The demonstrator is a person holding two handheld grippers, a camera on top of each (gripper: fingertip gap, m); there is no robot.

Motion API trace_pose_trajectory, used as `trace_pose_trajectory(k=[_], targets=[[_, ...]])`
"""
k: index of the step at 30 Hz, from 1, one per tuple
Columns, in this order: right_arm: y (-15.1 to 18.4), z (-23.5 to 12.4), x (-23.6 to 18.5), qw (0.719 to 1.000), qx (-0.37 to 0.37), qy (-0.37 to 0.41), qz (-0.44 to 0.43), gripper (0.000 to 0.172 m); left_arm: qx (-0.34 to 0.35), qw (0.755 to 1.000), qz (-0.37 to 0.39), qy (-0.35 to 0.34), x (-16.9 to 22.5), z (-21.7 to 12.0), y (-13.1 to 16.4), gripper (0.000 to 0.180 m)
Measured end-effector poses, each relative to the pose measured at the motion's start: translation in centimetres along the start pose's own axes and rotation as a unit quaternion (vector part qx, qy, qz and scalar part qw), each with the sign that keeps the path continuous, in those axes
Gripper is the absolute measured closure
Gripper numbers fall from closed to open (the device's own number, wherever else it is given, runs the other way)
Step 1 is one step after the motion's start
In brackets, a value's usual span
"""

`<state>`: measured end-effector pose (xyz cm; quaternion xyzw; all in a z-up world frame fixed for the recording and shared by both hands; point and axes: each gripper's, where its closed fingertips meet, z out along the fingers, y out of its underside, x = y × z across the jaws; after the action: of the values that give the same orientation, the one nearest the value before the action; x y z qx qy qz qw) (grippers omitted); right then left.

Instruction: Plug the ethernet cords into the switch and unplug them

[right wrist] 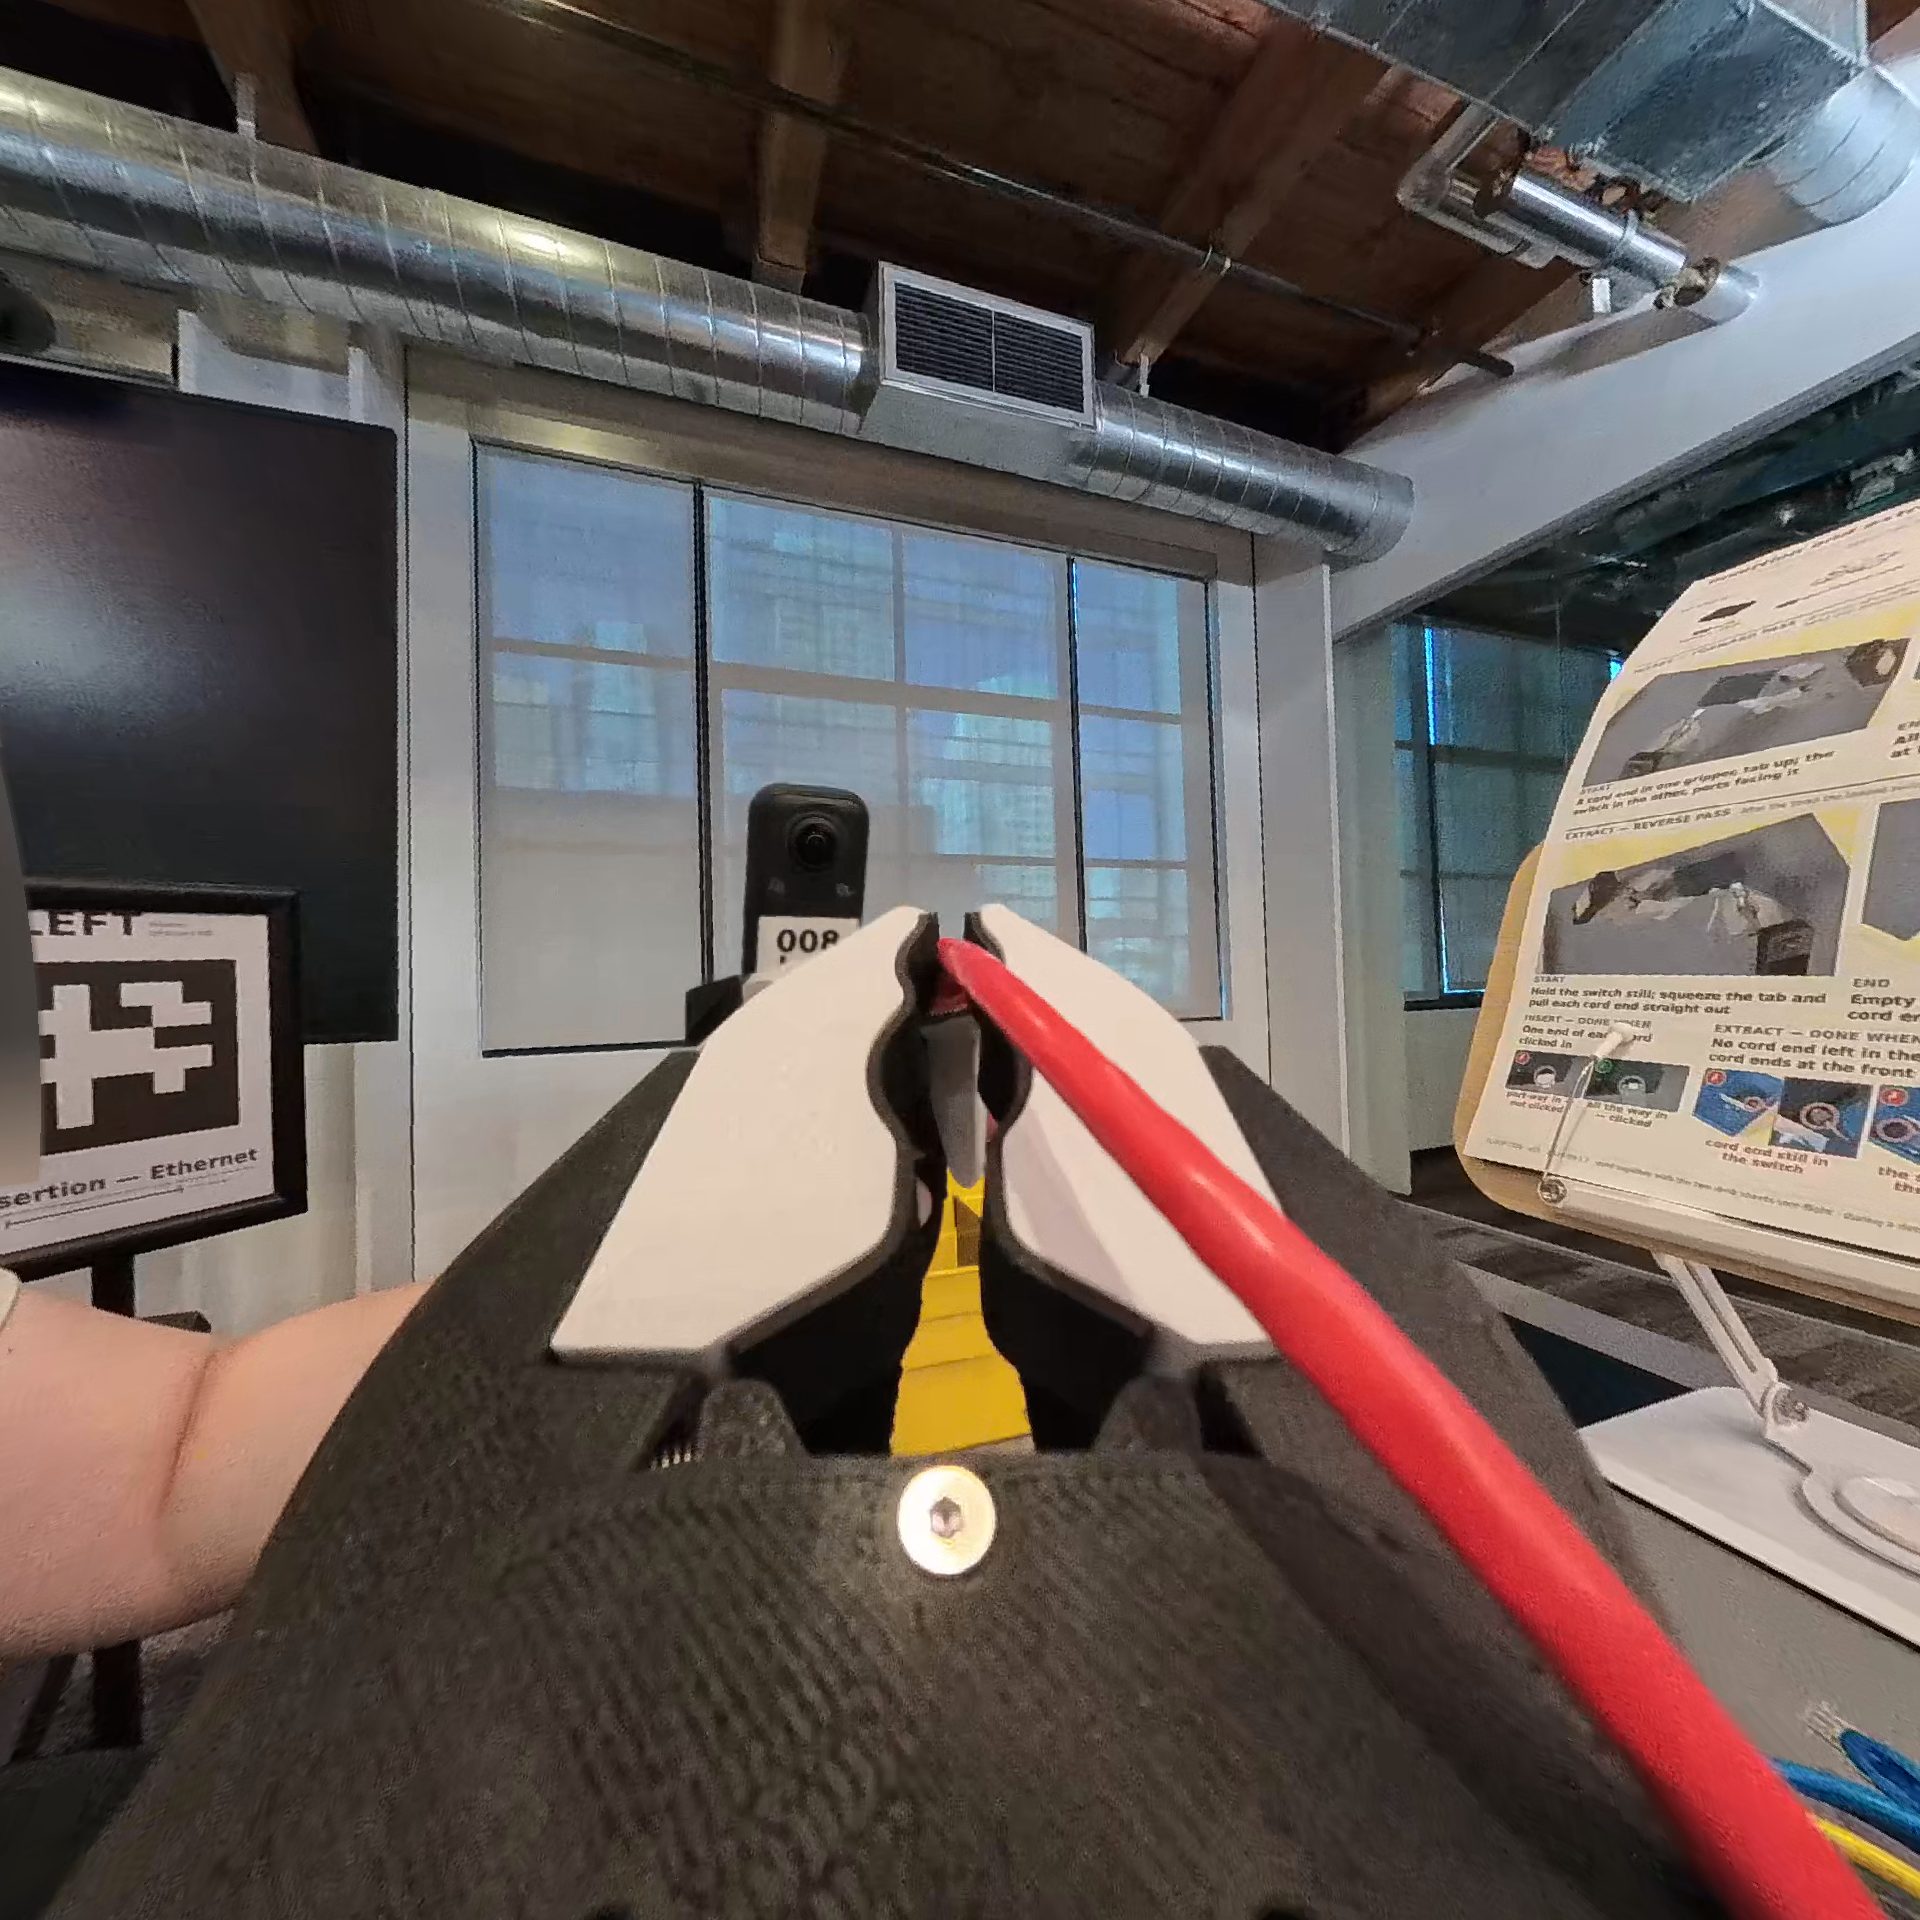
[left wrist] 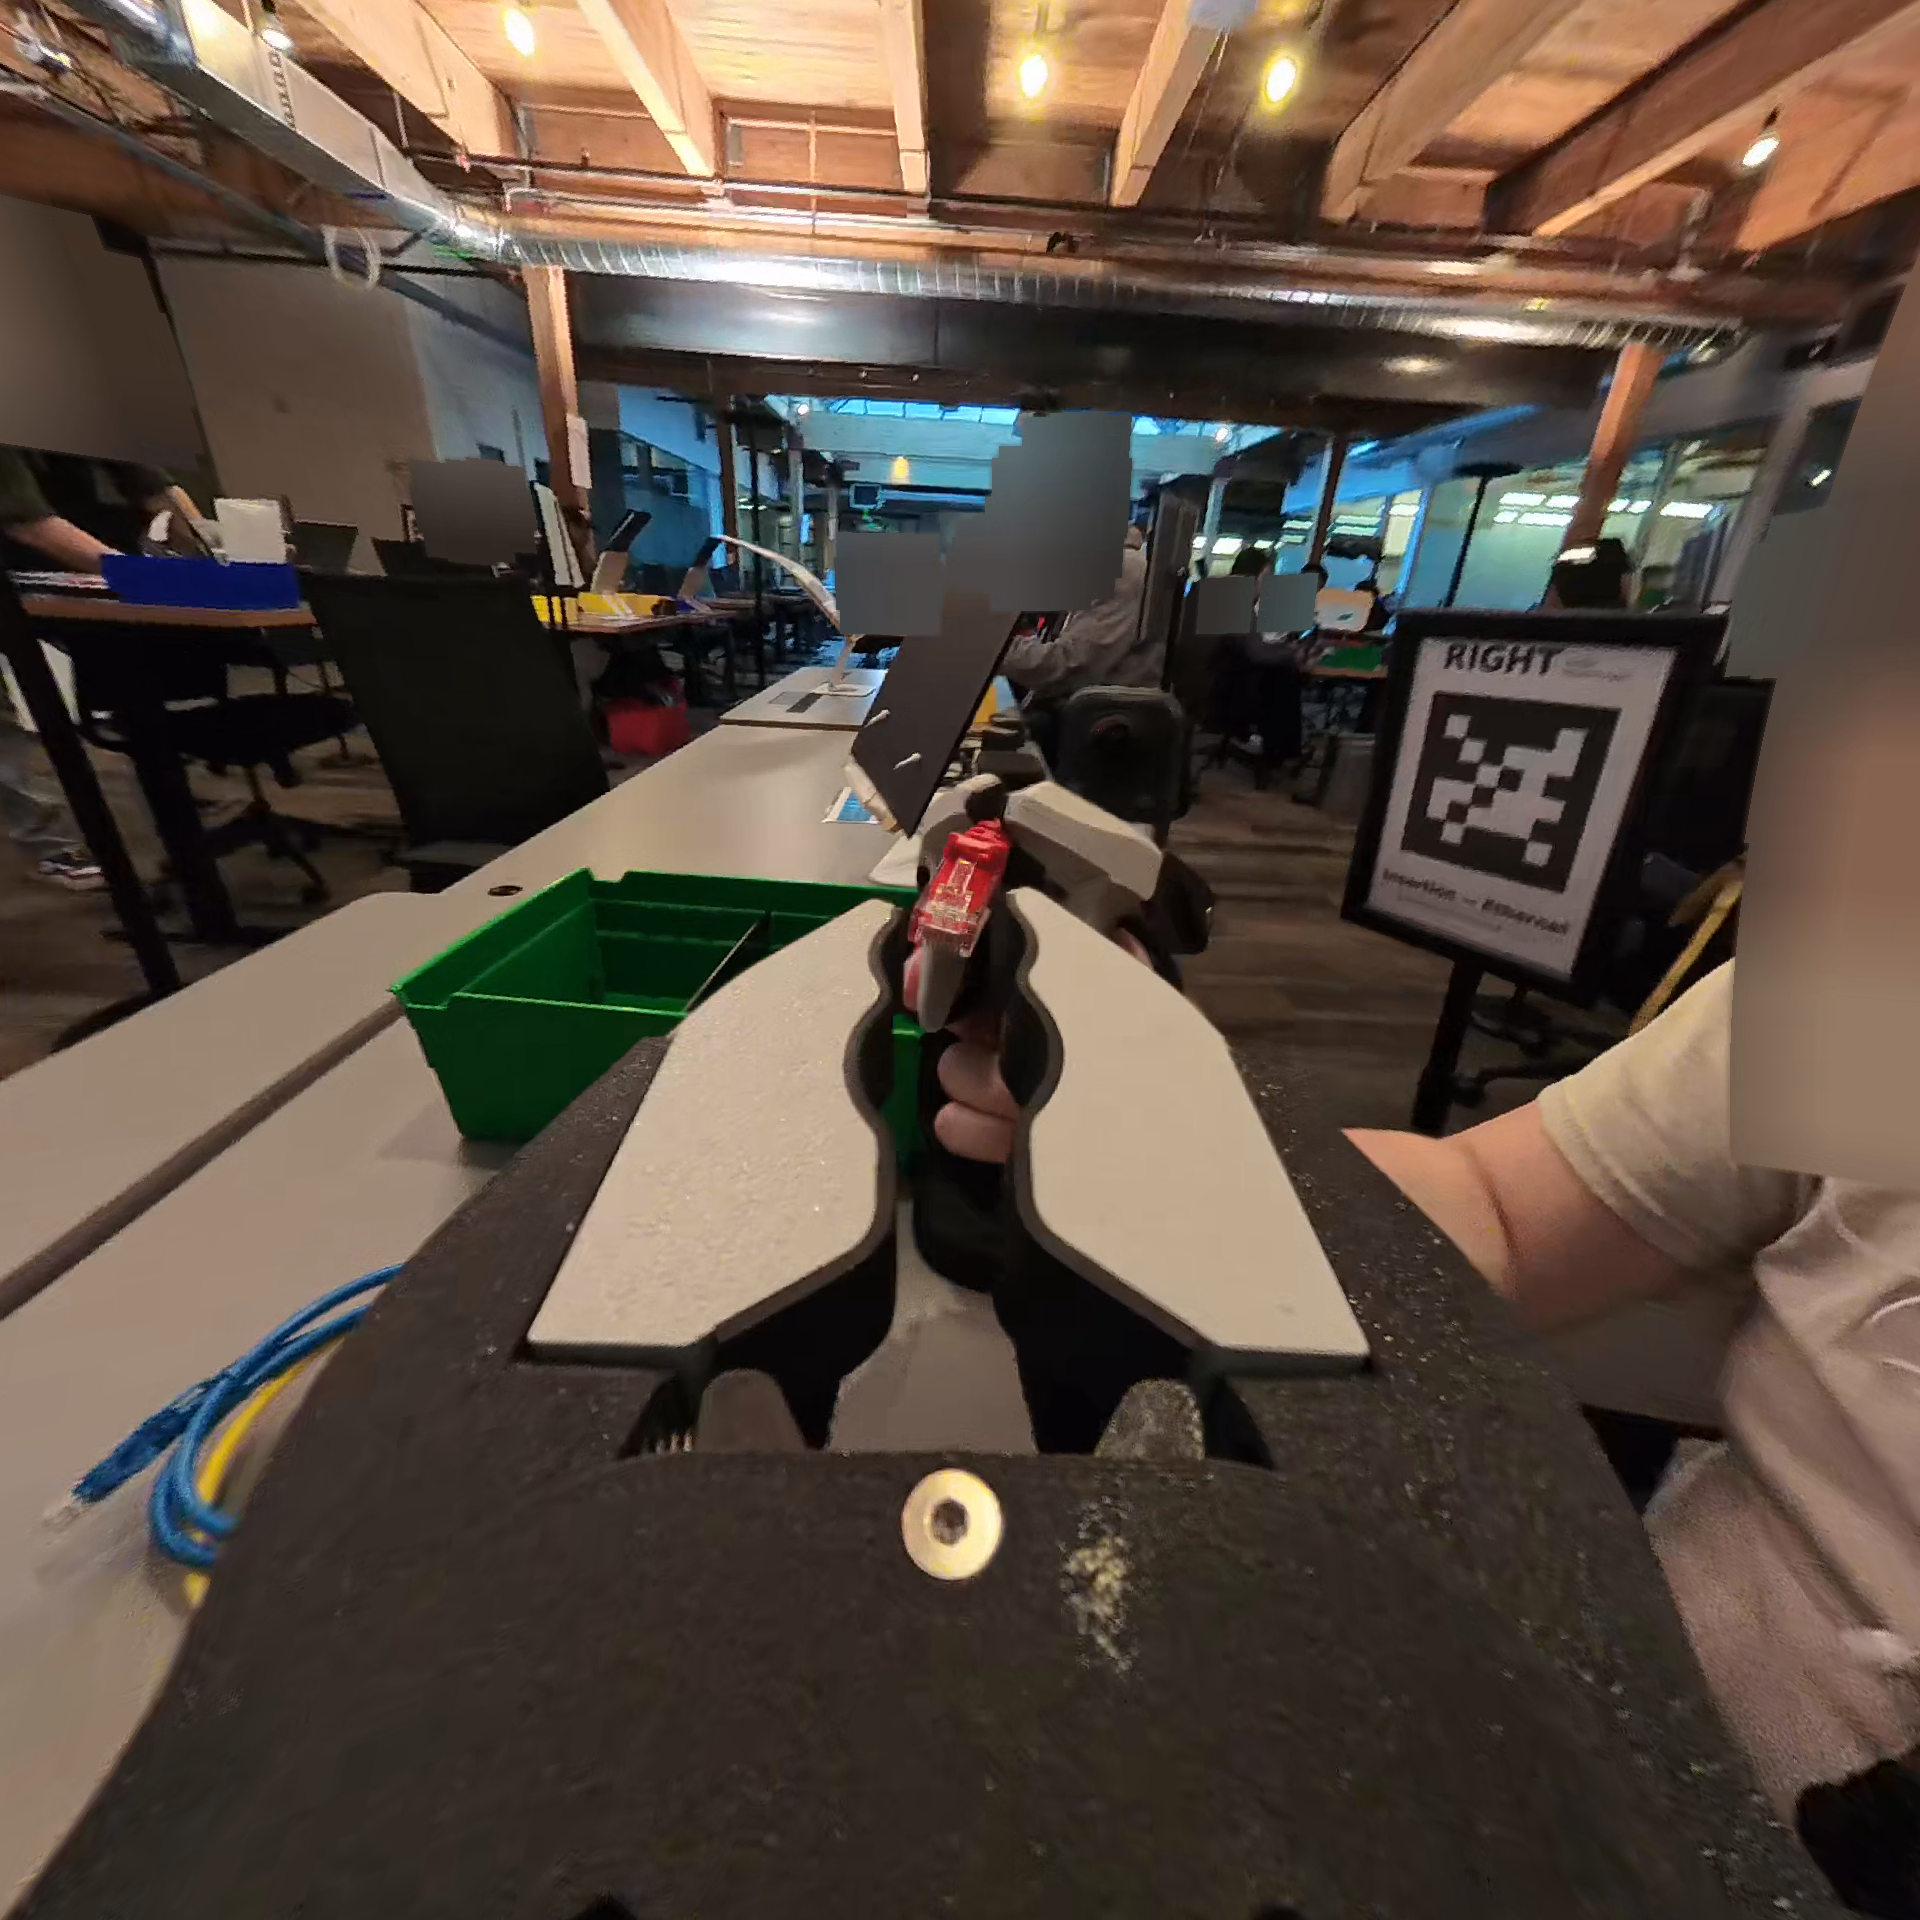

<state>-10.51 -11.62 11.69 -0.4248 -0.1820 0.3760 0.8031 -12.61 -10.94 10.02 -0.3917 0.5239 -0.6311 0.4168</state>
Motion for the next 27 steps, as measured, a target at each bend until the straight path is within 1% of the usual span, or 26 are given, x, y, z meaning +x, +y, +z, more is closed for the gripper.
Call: trace_pose_trajectory(k=[3,6,7,9,12,16,17,20,21,22,24,27], targets=[[-0.1,-0.1,0.0,1.0,0.002,-0.005,0.007,0.166,-0.016,1.0,0.02,-0.003,0.2,0.3,0.3,0.162],[-0.2,0.0,-0.4,0.999,0.006,-0.023,0.026,0.166,-0.021,0.999,0.029,-0.003,0.2,0.3,0.3,0.164],[-0.1,0.1,-0.3,0.999,0.007,-0.024,0.034,0.166,-0.02,0.999,0.033,0.004,0.4,0.3,0.3,0.167],[-0.1,0.1,-0.6,0.998,0.006,-0.042,0.048,0.166,-0.027,0.999,0.039,0.014,0.7,0.2,0.3,0.168],[0.2,-0.1,-1.6,0.997,-0.012,-0.077,0.026,0.165,-0.045,0.998,0.019,0.046,1.5,-0.2,0.5,0.168],[1.3,0.2,-2.0,0.994,-0.068,-0.084,-0.019,0.144,-0.069,0.996,-0.005,0.056,1.7,-0.5,1.1,0.169],[1.7,0.3,-2.1,0.993,-0.081,-0.086,-0.029,0.142,-0.074,0.996,-0.009,0.055,1.6,-0.5,1.1,0.169],[1.9,0.6,-2.3,0.991,-0.086,-0.089,-0.04,0.145,-0.094,0.994,-0.021,0.05,1.4,-0.5,1.7,0.169],[2.0,0.6,-2.1,0.991,-0.088,-0.087,-0.042,0.15,-0.097,0.994,-0.027,0.053,1.4,-0.5,1.8,0.169],[2.1,0.6,-1.9,0.992,-0.088,-0.083,-0.043,0.159,-0.096,0.993,-0.031,0.059,1.5,-0.5,1.8,0.169],[2.3,0.5,-1.8,0.991,-0.097,-0.089,-0.031,0.159,-0.096,0.993,-0.035,0.058,1.5,-0.6,1.9,0.169],[2.7,0.3,-1.6,0.989,-0.109,-0.088,-0.038,0.158,-0.105,0.992,-0.038,0.052,1.3,-0.6,2.4,0.169]])
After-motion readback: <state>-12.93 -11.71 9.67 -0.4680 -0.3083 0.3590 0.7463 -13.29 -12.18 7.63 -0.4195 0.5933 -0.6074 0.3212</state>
